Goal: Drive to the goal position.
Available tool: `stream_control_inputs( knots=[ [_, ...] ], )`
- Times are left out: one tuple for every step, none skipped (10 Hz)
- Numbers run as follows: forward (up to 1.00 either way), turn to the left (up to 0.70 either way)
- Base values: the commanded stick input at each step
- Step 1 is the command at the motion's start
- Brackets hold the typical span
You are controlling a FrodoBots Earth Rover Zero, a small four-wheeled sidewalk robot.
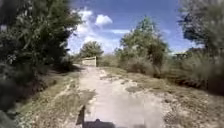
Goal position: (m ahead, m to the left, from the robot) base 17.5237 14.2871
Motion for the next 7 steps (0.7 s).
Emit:
stream_control_inputs(
  knots=[
    [0.85, 0.0],
    [0.85, 0.0],
    [0.85, 0.0],
    [0.85, 0.0],
    [0.85, 0.0],
    [0.85, 0.0],
    [0.85, 0.0]
  ],
)
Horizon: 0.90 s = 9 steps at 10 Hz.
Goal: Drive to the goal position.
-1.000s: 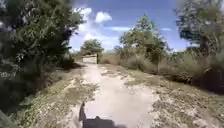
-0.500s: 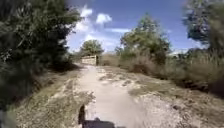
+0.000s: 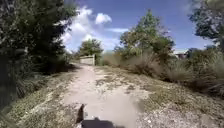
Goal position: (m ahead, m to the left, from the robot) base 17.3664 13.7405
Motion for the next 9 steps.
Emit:
stream_control_inputs(
  knots=[
    [0.85, 0.0],
    [0.85, 0.0],
    [0.85, 0.0],
    [0.85, 0.0],
    [0.85, 0.0],
    [0.85, 0.0],
    [0.85, 0.23],
    [0.85, 0.32],
    [0.85, 0.34]
  ],
)
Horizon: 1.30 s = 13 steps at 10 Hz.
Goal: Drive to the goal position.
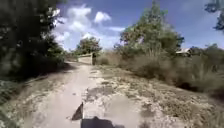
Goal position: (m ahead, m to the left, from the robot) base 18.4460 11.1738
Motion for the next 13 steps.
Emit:
stream_control_inputs(
  knots=[
    [0.85, 0.32],
    [0.85, 0.12],
    [0.85, 0.0],
    [0.85, 0.0],
    [0.85, 0.0],
    [0.85, 0.27],
    [0.85, 0.34],
    [0.85, 0.27],
    [0.85, 0.13],
    [0.85, 0.01],
    [0.85, 0.0],
    [0.85, 0.0],
    [0.85, 0.0]
  ],
)
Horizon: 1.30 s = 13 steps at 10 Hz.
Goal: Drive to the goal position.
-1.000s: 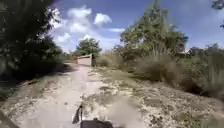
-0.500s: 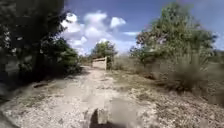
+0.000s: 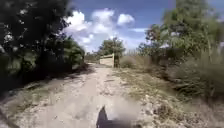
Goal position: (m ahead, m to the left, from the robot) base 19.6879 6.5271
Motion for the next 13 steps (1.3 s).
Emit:
stream_control_inputs(
  knots=[
    [0.85, 0.0],
    [0.85, 0.0],
    [0.85, 0.0],
    [0.85, 0.0],
    [0.85, 0.0],
    [0.85, 0.0],
    [0.85, 0.0],
    [0.85, 0.0],
    [0.85, 0.0],
    [0.85, 0.03],
    [0.85, 0.23],
    [0.85, 0.34],
    [0.85, 0.14]
  ],
)
